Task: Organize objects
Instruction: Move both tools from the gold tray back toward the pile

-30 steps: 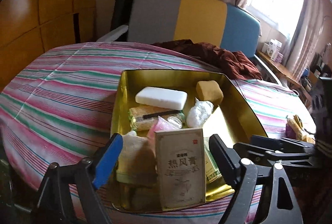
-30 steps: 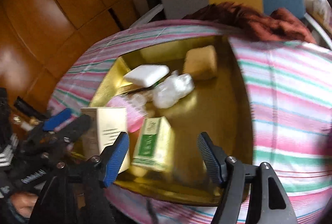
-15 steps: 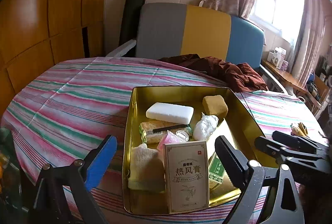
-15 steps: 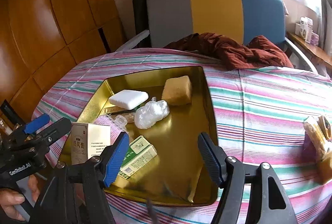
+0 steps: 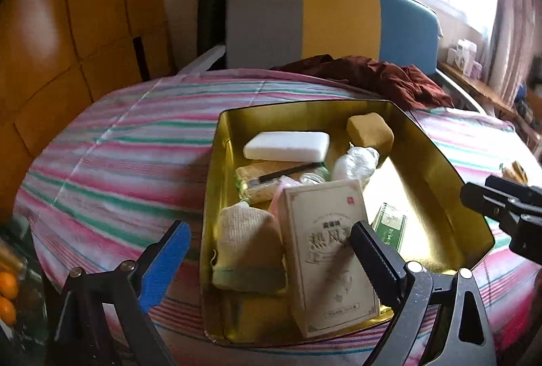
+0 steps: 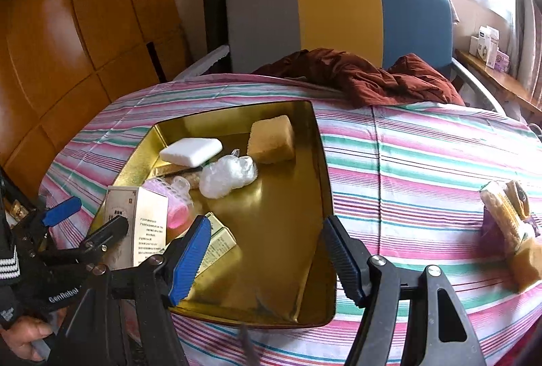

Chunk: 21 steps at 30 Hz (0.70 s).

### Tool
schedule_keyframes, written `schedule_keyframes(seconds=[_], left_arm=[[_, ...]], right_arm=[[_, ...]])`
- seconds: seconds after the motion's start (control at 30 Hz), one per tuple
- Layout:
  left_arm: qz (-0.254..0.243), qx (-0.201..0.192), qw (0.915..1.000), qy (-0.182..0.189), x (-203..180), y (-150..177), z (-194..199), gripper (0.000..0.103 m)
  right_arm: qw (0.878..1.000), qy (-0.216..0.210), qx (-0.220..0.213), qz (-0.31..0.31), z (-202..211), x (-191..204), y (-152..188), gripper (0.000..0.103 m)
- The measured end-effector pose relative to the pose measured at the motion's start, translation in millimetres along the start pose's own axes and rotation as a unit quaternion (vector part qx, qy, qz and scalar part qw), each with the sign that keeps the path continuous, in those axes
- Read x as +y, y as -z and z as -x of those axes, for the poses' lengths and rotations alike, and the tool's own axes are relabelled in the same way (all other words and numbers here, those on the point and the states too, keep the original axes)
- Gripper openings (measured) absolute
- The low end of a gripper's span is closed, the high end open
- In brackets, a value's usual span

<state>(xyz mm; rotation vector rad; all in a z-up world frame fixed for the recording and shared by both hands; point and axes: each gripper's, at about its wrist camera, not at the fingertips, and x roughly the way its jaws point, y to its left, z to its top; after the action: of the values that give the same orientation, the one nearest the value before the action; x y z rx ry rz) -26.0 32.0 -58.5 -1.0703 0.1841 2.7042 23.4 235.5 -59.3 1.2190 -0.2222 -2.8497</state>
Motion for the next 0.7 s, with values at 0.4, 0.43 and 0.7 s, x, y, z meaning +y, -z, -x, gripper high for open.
schedule_keyframes(seconds=[0.4, 0.43, 0.7], left_arm=[[-0.017, 0.001, 0.9995, 0.027, -18.7, -7.4, -13.2, 0.094], [-0.009, -0.005, 0.9997, 0.021, -14.7, -9.8, -8.4, 0.095], [0.026, -0.032, 0.9991, 0.011, 5.8, -17.2, 16.5, 0.101]], right_arm=[[1.000, 0.020, -0.011, 0.000, 3.0, -9.6, 2.2, 0.070], [1.000, 0.020, -0.010, 0.004, 2.2, -8.0, 2.1, 0.070], [0.999, 0.016, -0.001, 0.035, -2.0, 10.0, 6.8, 0.070]])
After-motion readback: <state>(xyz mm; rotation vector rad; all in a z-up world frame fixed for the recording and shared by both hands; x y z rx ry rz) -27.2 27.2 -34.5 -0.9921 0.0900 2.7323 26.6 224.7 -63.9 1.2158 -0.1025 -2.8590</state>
